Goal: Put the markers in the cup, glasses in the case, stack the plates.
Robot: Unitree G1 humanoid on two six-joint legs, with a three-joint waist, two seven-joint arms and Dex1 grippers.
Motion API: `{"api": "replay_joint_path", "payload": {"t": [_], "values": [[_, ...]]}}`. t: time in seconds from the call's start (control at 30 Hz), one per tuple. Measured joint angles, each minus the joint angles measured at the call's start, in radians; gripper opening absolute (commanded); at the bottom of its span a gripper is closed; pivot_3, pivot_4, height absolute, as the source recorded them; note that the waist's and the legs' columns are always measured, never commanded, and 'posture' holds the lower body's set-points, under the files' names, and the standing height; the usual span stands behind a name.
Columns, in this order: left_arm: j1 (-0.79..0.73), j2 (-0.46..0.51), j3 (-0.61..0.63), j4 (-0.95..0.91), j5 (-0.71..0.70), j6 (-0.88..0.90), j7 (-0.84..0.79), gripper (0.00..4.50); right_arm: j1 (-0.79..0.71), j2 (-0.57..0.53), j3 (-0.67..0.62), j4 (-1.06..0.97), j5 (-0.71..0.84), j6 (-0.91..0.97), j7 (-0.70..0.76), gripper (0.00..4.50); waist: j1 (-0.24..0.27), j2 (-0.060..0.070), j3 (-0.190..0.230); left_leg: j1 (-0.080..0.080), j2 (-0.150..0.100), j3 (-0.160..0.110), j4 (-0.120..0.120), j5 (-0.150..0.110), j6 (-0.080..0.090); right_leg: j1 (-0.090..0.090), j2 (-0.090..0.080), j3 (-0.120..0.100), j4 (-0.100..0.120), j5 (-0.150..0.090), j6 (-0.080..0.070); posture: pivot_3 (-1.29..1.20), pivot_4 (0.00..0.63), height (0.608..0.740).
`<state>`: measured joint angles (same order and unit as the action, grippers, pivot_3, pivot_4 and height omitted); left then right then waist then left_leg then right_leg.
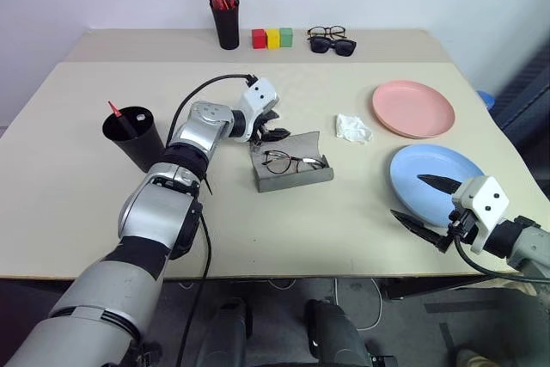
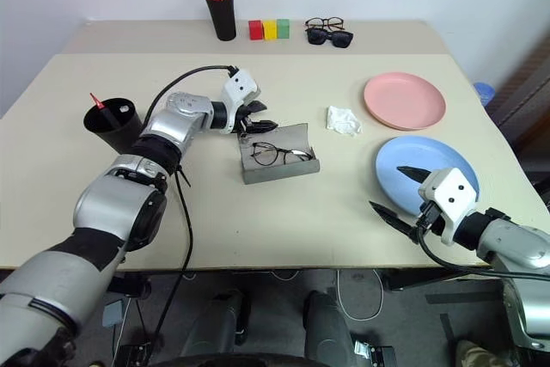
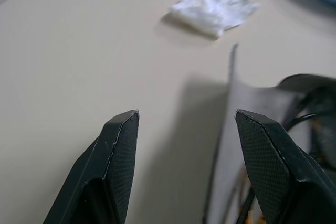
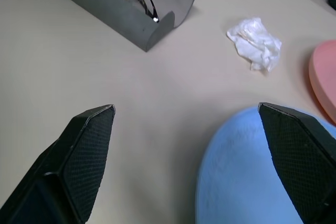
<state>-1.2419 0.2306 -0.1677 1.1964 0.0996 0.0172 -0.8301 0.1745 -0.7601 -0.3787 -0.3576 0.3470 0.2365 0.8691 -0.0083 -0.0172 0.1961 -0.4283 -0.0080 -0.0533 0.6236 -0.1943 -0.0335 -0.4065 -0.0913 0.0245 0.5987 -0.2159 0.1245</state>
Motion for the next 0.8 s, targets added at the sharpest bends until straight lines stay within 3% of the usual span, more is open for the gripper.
{"api": "replay_joint_path", "payload": {"t": [0.17,0.27,0.4,0.63,0.8], "values": [[-0.004,-0.013,-0.046,0.029,0.097,-0.094,0.169,2.97,-0.005,0.0,0.015,0.009,0.0,-0.001,-0.001,4.46,0.003,0.0,0.0,0.0,0.0,0.0,0.0,0.0,0.0,0.0,0.0,0.0,0.0,0.001,0.001,0.0,0.15,0.74],[-0.012,-0.022,-0.047,0.042,0.112,-0.103,0.207,2.07,-0.007,0.0,0.016,0.009,0.0,-0.003,-0.005,4.5,0.004,0.0,0.0,0.0,0.0,0.0,0.0,0.0,0.0,0.0,0.0,0.0,0.0,0.001,0.001,0.0,0.15,0.74],[-0.017,-0.023,-0.047,0.054,0.126,-0.104,0.227,0.11,-0.007,0.0,0.016,0.009,0.0,-0.004,-0.008,4.5,0.002,0.0,0.0,0.0,0.0,0.0,0.0,0.0,0.0,0.0,0.0,0.0,0.0,0.001,0.001,0.0,0.15,0.74],[-0.017,-0.032,-0.05,0.06,0.136,-0.105,0.145,0.04,-0.007,0.0,0.018,0.009,0.0,-0.004,-0.014,4.5,0.002,0.0,0.0,0.0,0.0,0.0,0.0,0.0,0.0,0.0,0.0,0.0,0.0,0.001,0.001,0.0,0.15,0.74],[0.002,-0.025,-0.033,0.007,0.076,-0.07,-0.143,0.04,-0.016,0.0,0.022,0.009,0.0,-0.004,-0.018,4.5,0.0,0.0,0.0,0.0,0.0,0.0,0.0,0.0,0.0,0.0,0.0,0.0,0.0,0.0,-0.001,0.0,0.15,0.74]]}}
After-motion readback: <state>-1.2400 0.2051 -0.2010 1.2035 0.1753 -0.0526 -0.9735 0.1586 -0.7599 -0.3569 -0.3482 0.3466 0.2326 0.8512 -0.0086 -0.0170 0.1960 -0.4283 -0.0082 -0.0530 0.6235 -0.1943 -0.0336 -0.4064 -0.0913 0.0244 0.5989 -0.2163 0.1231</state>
